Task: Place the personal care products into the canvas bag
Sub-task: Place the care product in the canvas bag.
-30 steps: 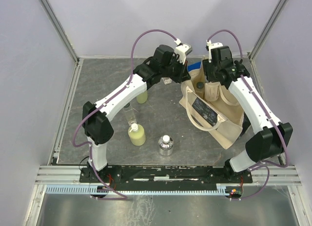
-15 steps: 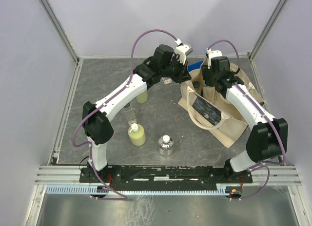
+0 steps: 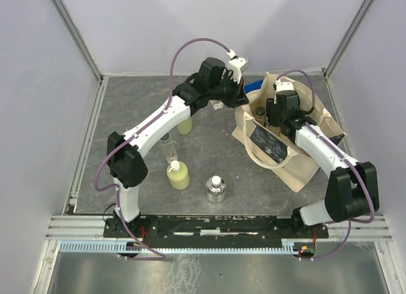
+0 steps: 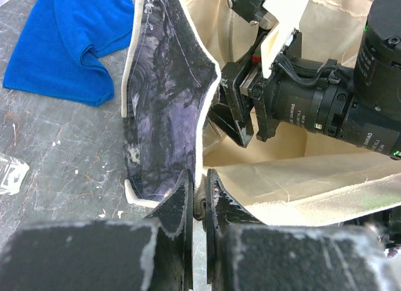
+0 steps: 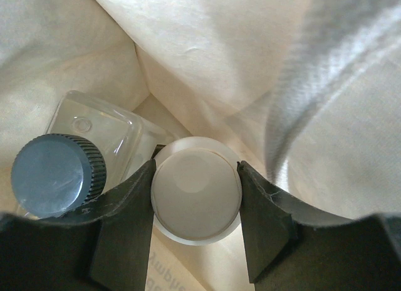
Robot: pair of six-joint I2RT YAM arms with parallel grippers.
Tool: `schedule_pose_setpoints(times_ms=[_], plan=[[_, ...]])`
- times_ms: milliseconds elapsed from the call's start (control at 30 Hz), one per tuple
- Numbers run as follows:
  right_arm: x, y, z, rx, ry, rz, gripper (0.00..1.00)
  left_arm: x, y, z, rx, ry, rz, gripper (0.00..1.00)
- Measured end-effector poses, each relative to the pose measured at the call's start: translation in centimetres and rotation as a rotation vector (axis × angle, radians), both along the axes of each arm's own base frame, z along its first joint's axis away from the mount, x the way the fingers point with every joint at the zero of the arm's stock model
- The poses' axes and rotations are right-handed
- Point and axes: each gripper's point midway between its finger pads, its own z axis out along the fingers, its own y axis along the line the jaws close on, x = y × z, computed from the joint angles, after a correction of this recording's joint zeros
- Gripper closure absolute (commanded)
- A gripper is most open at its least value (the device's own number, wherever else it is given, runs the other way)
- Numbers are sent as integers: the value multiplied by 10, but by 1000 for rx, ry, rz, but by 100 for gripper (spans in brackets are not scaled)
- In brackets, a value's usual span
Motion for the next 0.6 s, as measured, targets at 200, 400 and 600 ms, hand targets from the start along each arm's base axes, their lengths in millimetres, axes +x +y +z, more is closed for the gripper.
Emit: schedule_pose_setpoints(times_ms=[200, 400, 600], plan=[[-6, -2, -1, 16, 18, -28, 27, 0, 0, 0, -1, 1, -1, 97], [-2, -3, 32, 31, 11, -58, 16, 0, 1, 0, -5, 5, -10, 97], [9, 5, 116, 85, -106, -32, 13, 1, 2, 0, -7, 6, -10, 97]])
